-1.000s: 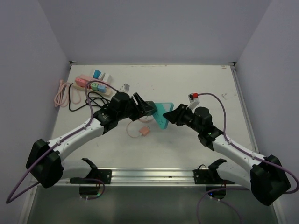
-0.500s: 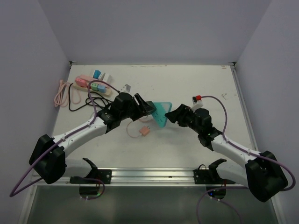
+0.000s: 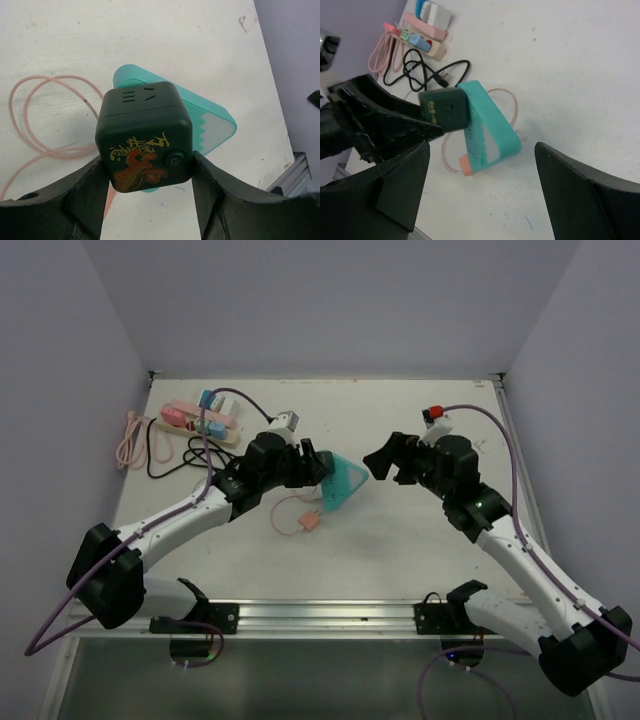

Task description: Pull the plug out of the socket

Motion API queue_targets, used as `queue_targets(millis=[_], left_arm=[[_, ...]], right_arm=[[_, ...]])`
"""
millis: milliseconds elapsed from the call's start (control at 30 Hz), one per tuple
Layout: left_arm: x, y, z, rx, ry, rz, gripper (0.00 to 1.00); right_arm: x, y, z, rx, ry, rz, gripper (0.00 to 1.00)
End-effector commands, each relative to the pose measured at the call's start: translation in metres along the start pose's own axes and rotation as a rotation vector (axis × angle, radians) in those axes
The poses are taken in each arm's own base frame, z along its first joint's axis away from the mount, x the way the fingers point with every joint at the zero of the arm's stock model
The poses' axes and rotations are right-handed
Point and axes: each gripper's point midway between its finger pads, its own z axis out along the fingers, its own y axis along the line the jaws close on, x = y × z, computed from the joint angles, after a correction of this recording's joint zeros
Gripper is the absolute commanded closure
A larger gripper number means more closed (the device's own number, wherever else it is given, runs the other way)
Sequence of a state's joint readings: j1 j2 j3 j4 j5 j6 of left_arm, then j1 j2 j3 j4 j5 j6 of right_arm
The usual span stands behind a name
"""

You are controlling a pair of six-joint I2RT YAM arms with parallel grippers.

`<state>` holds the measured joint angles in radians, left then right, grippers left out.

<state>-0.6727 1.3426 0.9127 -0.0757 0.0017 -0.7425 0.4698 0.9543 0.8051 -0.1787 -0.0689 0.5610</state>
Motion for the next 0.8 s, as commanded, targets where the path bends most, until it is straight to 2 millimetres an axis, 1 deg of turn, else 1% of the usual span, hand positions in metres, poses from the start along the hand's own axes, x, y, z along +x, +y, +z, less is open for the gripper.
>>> queue_targets(millis=[0,33,67,100,133,167,200,233,267,300,367,433,500,567,600,633,667,733,767], left_arm=[[-0.043,-0.054,-0.011,0.239,-0.14,0.221,1.0],[-0.043,-0.059,-0.015,0.277,-0.149,0.264,1.0],[-0.044,-0.062,-0.018,0.296,-0.157,0.286,1.0],[-0.044,-0.064,-0.02,0.311,-0.16,0.305,1.0],[-0.045,-0.069,-0.024,0.336,-0.171,0.339,1.0],[-0.046,-0.071,-0.026,0.345,-0.177,0.355,1.0],[-0.047,-0.073,-0.028,0.355,-0.183,0.369,1.0],[-0.047,-0.075,-0.031,0.372,-0.189,0.395,1.0],[-0.047,-0.077,-0.033,0.38,-0.191,0.406,1.0],[-0.048,-0.078,-0.035,0.384,-0.197,0.413,1.0],[-0.048,-0.079,-0.038,0.394,-0.208,0.421,1.0],[-0.046,-0.077,-0.038,0.394,-0.206,0.424,1.0],[-0.044,-0.078,-0.038,0.399,-0.205,0.424,1.0],[-0.042,-0.08,-0.04,0.423,-0.206,0.423,1.0],[-0.042,-0.081,-0.04,0.429,-0.21,0.422,1.0],[-0.042,-0.083,-0.042,0.442,-0.218,0.424,1.0],[-0.042,-0.085,-0.043,0.45,-0.222,0.424,1.0],[-0.043,-0.087,-0.046,0.466,-0.232,0.426,1.0],[-0.043,-0.088,-0.047,0.471,-0.235,0.428,1.0]], right_arm=[[-0.006,0.011,-0.012,-0.001,0.119,-0.111,0.11],[0.001,0.009,-0.006,0.008,0.176,-0.108,0.11],[0.003,0.018,-0.005,-0.031,0.209,-0.102,0.11],[-0.004,0.027,-0.004,-0.055,0.21,-0.104,0.11],[0.004,0.026,0.002,-0.052,0.263,-0.097,0.11],[0.006,0.027,0.004,-0.06,0.282,-0.096,0.11],[0.006,0.034,0.005,-0.087,0.299,-0.095,0.12],[0.01,0.033,0.005,-0.086,0.325,-0.095,0.12],[0.015,0.031,0.01,-0.083,0.355,-0.093,0.12],[0.017,0.035,0.01,-0.107,0.373,-0.096,0.12],[0.026,0.034,0.012,-0.115,0.41,-0.086,0.12],[0.034,0.035,0.012,-0.136,0.44,-0.065,0.12],[0.045,0.032,0.014,-0.141,0.472,-0.045,0.12],[0.05,0.037,0.017,-0.175,0.474,-0.02,0.12],[0.058,0.035,0.018,-0.181,0.488,-0.008,0.12],[0.056,0.038,0.021,-0.204,0.467,0.005,0.13],[0.061,0.037,0.022,-0.21,0.477,0.014,0.13],[0.064,0.036,0.027,-0.212,0.478,0.021,0.14],[0.068,0.032,0.028,-0.204,0.488,0.025,0.15]])
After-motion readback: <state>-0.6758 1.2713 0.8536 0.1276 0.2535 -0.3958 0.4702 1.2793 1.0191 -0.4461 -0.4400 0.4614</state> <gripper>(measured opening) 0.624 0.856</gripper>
